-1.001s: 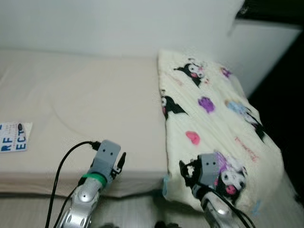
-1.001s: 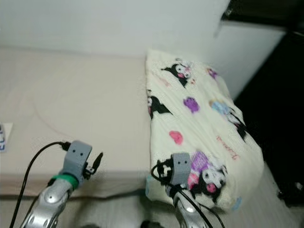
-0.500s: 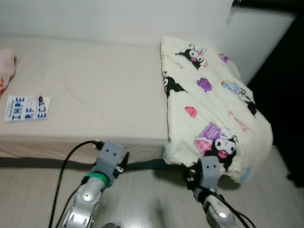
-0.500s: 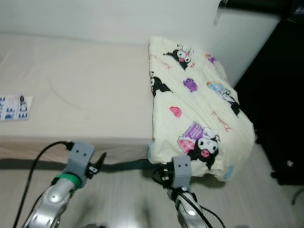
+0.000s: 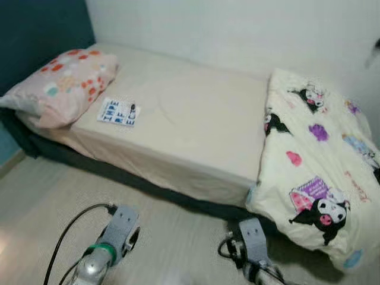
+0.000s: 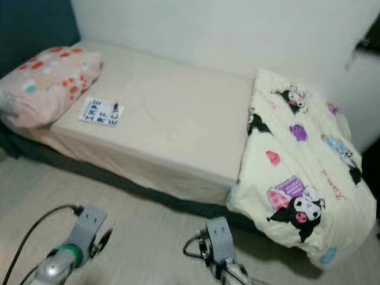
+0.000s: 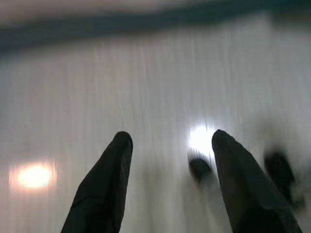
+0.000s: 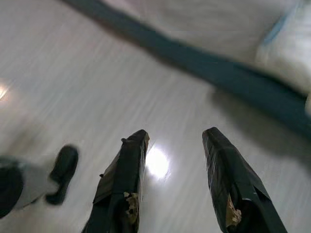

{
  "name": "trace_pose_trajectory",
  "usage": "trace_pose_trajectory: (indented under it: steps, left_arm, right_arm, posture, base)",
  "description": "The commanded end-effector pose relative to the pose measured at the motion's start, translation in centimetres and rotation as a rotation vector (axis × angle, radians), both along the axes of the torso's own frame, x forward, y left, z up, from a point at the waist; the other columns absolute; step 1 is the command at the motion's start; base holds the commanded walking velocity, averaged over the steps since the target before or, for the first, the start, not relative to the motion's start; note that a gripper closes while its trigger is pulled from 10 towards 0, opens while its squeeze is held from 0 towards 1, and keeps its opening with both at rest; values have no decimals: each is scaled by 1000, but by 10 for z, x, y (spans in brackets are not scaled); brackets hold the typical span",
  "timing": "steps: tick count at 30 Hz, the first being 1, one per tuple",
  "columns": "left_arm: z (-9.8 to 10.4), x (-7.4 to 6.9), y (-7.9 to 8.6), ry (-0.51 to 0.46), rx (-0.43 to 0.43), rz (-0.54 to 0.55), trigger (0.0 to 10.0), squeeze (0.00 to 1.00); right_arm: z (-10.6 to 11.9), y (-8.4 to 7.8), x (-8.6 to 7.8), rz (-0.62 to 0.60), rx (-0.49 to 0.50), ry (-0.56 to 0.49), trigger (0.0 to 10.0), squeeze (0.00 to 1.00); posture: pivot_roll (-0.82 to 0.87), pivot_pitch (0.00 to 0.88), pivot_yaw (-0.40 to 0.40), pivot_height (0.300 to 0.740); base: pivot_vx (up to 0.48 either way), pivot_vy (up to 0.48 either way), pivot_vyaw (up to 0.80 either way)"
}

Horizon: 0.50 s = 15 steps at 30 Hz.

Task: Clean up the room

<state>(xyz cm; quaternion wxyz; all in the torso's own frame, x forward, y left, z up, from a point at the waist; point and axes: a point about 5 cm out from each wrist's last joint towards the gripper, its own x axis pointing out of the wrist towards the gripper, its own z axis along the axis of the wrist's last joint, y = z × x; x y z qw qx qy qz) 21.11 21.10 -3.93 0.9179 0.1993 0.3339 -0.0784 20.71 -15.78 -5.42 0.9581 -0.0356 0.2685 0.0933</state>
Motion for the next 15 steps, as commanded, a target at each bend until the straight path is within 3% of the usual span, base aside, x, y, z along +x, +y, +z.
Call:
trace_pose_trajectory:
  steps: [1,9,15]
  left_arm:
    - [0,1,-3,-19,-17,12,10000,0]
    - [-3,-4,2,-51,-54,117,10000,0]
    - [-7,-5,8,-64,-25,126,10000,0]
  right_arm:
    - [6,0,9,-8,14,-38,10000,0]
    - [8,11,13,52,29,-48,10000,0]
    - [6,14,12,62,39,-39,10000,0]
  posture:
    - [80,0,-59,740]
    - [96,0,-73,740]
    - [102,0,-73,740]
  base:
    - [0,0,644]
    - [0,0,639]
    - [0,0,636]
